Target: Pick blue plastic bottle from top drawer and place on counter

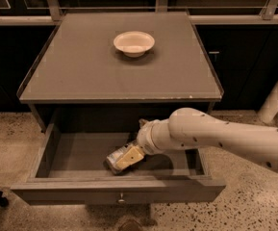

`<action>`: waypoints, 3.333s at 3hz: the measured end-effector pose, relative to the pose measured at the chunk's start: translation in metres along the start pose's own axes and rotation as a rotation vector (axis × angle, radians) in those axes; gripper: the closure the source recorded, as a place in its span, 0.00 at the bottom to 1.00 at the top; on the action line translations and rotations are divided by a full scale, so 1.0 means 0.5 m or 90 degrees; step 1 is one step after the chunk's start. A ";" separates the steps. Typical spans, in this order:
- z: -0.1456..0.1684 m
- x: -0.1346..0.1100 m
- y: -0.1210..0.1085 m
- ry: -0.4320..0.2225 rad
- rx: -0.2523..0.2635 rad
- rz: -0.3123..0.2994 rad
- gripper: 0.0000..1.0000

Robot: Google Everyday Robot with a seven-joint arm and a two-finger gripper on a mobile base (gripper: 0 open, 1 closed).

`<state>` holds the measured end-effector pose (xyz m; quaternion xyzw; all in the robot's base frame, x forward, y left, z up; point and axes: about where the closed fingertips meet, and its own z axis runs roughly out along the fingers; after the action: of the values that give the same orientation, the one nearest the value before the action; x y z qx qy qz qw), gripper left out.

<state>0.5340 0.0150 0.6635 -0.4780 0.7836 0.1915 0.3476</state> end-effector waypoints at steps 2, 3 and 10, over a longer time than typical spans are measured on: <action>0.065 -0.004 0.002 0.002 -0.003 -0.058 0.00; 0.082 0.002 0.017 0.000 -0.022 -0.108 0.00; 0.098 0.017 0.039 -0.007 -0.051 -0.170 0.87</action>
Offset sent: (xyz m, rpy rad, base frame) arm 0.0151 0.0322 -0.0328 -0.0740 -0.0991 0.1253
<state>0.5319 0.0502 0.6230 -0.5905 0.7026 0.1774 0.3553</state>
